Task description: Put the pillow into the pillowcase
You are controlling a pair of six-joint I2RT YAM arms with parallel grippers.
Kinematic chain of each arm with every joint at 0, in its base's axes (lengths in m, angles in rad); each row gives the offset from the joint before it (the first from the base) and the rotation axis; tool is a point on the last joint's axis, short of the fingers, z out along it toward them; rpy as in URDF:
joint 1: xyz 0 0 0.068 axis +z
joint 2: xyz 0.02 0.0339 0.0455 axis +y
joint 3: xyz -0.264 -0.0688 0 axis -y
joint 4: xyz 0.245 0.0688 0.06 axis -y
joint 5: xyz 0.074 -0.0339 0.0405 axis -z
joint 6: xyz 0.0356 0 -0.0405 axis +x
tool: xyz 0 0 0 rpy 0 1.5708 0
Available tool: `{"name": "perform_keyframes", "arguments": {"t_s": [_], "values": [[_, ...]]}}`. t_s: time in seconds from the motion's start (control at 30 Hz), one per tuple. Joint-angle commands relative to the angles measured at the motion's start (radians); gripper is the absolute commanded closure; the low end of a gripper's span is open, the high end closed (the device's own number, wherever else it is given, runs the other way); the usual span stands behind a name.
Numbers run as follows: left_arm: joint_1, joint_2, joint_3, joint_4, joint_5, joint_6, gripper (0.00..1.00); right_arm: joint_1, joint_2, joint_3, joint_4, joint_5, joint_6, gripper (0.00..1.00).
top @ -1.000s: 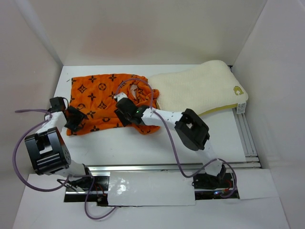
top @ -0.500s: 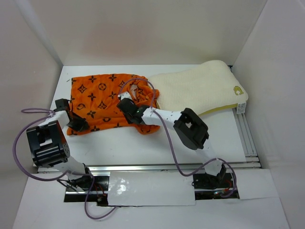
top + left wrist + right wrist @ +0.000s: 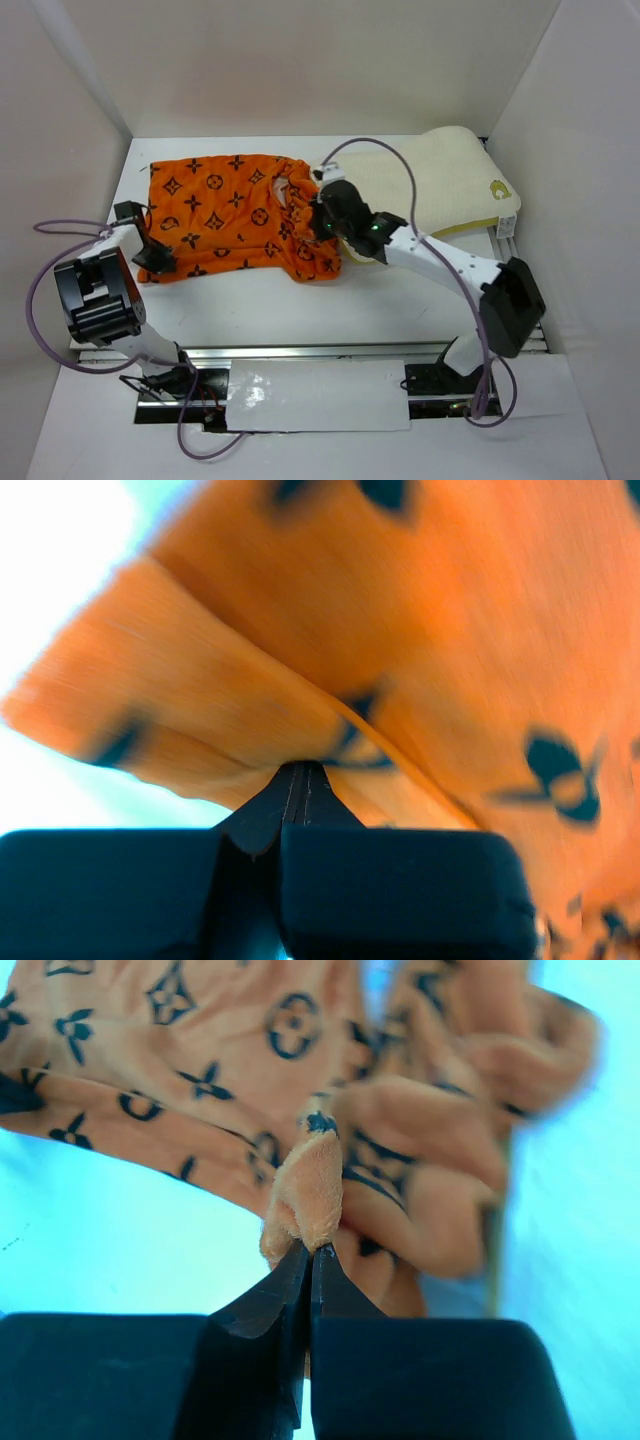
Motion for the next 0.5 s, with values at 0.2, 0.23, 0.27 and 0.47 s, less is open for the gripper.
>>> {"name": "perform_keyframes", "arguments": {"t_s": [0.2,0.23,0.27,0.47], "values": [[0.253,0.083,0.145,-0.184,-0.138,-0.055,1.0,-0.082,-0.413,-0.287,-0.138,-0.039,0.182,1.0],[0.279,0.07,0.145,-0.17,-0.111,-0.055,1.0,-0.092,-0.439,-0.303,-0.158,-0.054,0.202,1.0],[0.311,0.048,0.145,-0.161,-0.086,-0.055,1.0,-0.092,-0.49,-0.317,-0.193,-0.065,0.222,1.0],[0.292,-0.028,0.122,-0.065,0.187,0.051,0.87,-0.127,-0.631,-0.354,-0.314,0.147,0.364,1.0]]}}
